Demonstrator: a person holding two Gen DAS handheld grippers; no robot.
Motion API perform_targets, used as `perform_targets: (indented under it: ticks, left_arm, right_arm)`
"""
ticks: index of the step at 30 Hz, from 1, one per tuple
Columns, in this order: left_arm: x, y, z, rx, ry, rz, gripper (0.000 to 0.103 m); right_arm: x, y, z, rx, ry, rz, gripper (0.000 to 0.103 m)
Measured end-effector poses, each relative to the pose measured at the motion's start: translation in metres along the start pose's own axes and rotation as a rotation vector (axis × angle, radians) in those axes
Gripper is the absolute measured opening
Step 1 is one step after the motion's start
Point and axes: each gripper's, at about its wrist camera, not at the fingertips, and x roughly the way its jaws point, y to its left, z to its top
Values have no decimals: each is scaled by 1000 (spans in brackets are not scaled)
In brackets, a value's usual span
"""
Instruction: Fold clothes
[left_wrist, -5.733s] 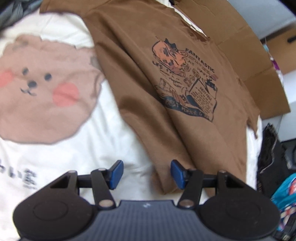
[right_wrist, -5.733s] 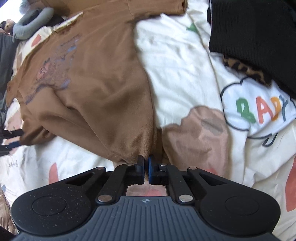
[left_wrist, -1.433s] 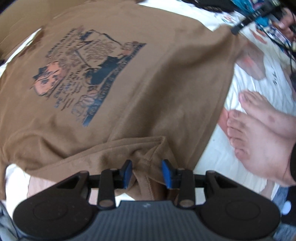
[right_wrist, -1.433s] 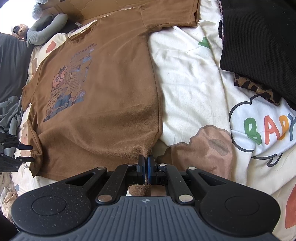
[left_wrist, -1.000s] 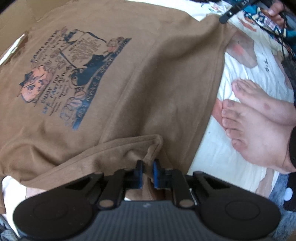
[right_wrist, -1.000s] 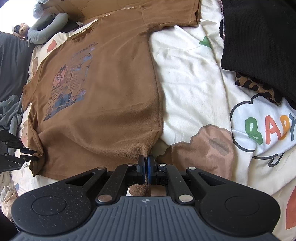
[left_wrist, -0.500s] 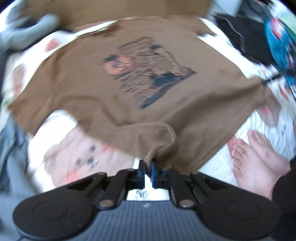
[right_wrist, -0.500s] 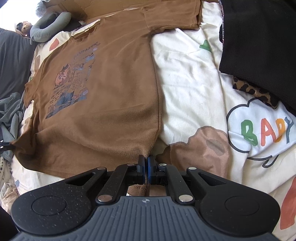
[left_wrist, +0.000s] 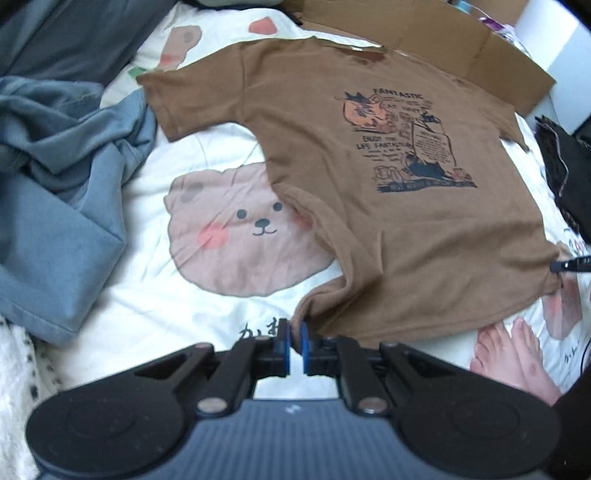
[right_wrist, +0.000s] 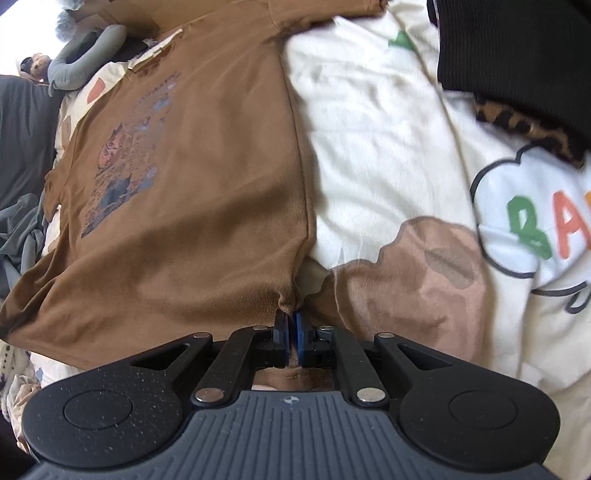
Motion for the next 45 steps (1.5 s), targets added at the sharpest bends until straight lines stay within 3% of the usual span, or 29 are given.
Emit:
perform_targets:
  ticks: [1,3,5,7,16,23,30,32,33,38,45]
  left_arm:
    - [3,0,-1,-8,1,2,6]
    - [8,-2,-2,-24,3,6,6]
    - [12,-3,-3,-33,4,11,6]
    - [16,-4,-3,-35,10,14,6]
    - [23,0,-4,-60,24,21,6]
    - [29,5,-7,-97,33,23,6]
    - [29,6,-7,-109,27,29,6]
    - [27,5,-7,-114,20,27,6]
    - [26,5,-6,-116,16,26,6]
    - [15,5,-2,-132,-6,11,6]
    - [-14,1,13,-169,-51,-40,6]
  right_arm:
    - [1,-1,0,2,1,3,4]
    - [0,-3,0,7,0,10,16]
    - [-6,-5,0,7,-10,22,39]
    - [-14,-7,-1,-21,-19,28,40]
    - [-28,-10,-15,-161,14,19,39]
    - [-13,-1,-24,-261,35,25,38]
    - [5,-3,-23,-278,54,2,34]
    - [6,-3,-22,-277,56,6,12]
    - [5,-3,-21,-274,64,9,7]
    - [-9,3,-14,-271,95,27,5]
    - [-61,16,11,-218,60,81,4]
